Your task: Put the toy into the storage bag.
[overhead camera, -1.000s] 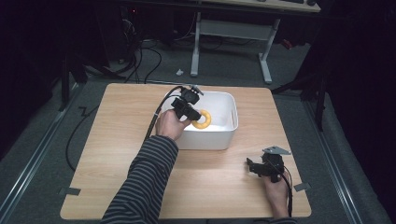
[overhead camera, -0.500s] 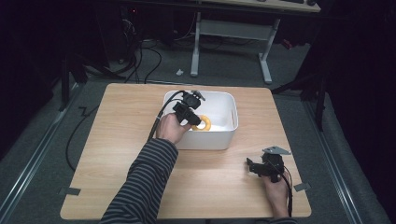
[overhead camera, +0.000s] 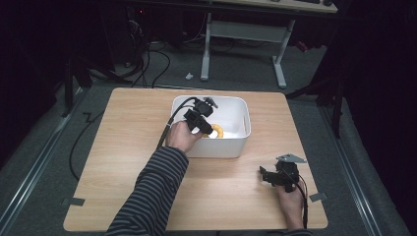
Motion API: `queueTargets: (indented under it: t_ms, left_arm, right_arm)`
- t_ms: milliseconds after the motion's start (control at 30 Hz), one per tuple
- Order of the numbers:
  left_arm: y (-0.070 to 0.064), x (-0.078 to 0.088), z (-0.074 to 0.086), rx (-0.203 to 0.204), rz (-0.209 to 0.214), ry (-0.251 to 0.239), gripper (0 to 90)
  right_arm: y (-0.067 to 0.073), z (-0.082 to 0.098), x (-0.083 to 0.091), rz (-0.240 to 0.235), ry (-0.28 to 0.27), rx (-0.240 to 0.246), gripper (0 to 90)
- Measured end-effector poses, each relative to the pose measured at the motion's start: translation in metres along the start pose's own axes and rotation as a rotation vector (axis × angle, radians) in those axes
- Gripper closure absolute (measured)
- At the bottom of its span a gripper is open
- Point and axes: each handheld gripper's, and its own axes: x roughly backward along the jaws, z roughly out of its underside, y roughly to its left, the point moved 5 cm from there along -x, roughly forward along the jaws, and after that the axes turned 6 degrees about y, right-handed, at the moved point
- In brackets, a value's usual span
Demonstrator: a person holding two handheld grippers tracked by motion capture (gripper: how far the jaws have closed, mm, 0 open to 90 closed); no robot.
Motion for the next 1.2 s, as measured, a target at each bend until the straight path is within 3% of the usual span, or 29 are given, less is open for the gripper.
queueTargets:
  t_ms: [333, 500, 733, 933, 1067, 1200]
  left_arm:
    - [0.001, 0.001, 0.002, 0.004, 0.016, -0.010, 67.1]
    - [0.004, 0.010, 0.003, 0.044, 0.060, -0.051, 59.6]
    - [0.002, 0.026, 0.006, 0.032, 0.026, -0.095, 54.6]
    - [0.007, 0.037, 0.011, 0.055, 0.014, -0.132, 48.1]
    - [0.006, 0.046, 0.018, 0.049, -0.001, -0.152, 47.1]
    - [0.010, 0.055, 0.024, 0.070, -0.009, -0.173, 46.0]
  right_arm:
    - [0.000, 0.000, 0.000, 0.000, 0.000, 0.000, 16.9]
    - [0.000, 0.000, 0.000, 0.000, 0.000, -0.001, 16.9]
    - [0.000, 0.000, 0.000, 0.000, 0.000, -0.001, 16.7]
    - [0.000, 0.000, 0.000, 0.000, 0.000, 0.000, 16.7]
    - [0.000, 0.000, 0.000, 0.000, 0.000, 0.000, 16.7]
    - [0.000, 0.000, 0.000, 0.000, 0.000, 0.000, 16.6]
